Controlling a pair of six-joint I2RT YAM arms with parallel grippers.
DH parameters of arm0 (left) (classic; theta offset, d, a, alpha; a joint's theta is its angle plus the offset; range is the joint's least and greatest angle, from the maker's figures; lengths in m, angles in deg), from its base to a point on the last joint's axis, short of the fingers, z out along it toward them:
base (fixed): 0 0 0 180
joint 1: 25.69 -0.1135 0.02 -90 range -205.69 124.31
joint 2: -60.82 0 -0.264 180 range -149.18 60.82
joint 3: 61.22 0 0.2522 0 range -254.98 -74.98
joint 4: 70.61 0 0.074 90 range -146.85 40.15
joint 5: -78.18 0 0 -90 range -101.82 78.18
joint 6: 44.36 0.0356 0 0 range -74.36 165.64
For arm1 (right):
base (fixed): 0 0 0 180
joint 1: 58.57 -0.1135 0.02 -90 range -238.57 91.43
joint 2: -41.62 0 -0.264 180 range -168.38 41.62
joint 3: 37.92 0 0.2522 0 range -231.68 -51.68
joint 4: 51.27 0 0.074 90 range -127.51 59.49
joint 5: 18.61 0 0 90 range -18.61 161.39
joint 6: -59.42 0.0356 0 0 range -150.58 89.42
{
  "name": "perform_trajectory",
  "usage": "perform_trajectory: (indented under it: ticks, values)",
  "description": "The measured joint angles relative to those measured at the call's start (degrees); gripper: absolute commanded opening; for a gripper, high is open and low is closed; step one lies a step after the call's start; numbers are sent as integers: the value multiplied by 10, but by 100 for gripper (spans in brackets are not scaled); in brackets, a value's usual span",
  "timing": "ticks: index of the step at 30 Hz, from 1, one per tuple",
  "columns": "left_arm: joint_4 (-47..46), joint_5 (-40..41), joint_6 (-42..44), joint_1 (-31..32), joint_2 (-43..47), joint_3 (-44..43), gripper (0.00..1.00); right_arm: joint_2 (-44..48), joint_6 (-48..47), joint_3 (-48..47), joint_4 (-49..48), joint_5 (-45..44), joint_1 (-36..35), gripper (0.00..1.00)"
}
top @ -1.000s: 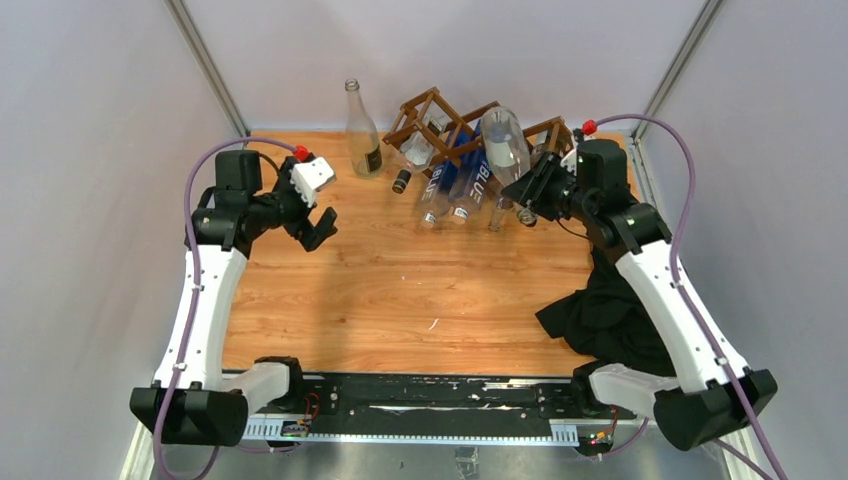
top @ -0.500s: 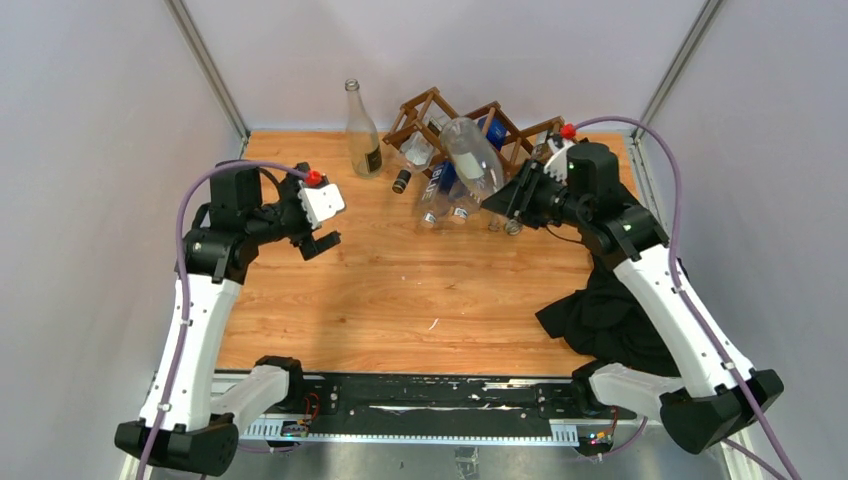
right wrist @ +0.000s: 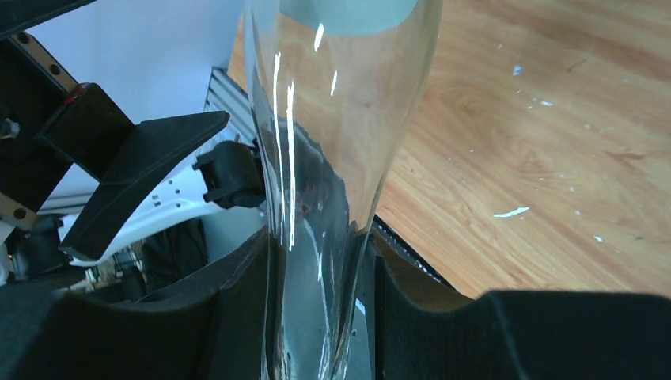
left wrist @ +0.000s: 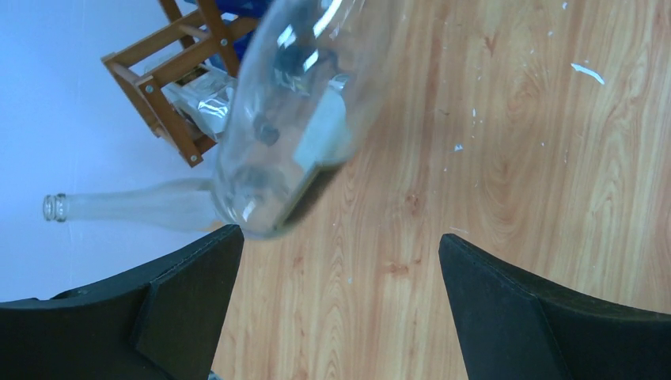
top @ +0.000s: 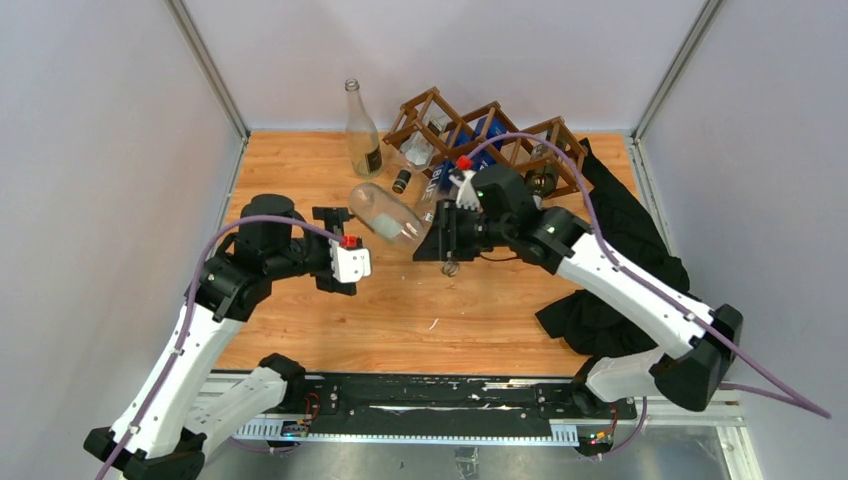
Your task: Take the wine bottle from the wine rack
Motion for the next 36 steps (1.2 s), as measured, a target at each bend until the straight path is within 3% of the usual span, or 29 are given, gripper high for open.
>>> perform_trajectory:
  ticks: [7,21,24,30,33,34,36]
  values:
    - [-12,26,38,48,49,53,100,-85,-12,-45,3,1,-70,0]
    - [-20,35,71,69,80,119,96,-174,-25,-125,-12,24,-153,0]
    - [-13,35,75,70,83,123,83,-183,-24,-128,-13,28,-160,0]
    - [2,36,85,70,93,127,25,-193,-21,-135,-26,35,-160,0]
    - [2,36,83,70,100,130,9,-194,-21,-135,-27,39,-160,1]
    - [2,36,83,70,103,131,3,-195,-22,-135,-28,41,-160,4]
    - [2,36,81,70,108,137,0,-196,-22,-135,-29,45,-160,28]
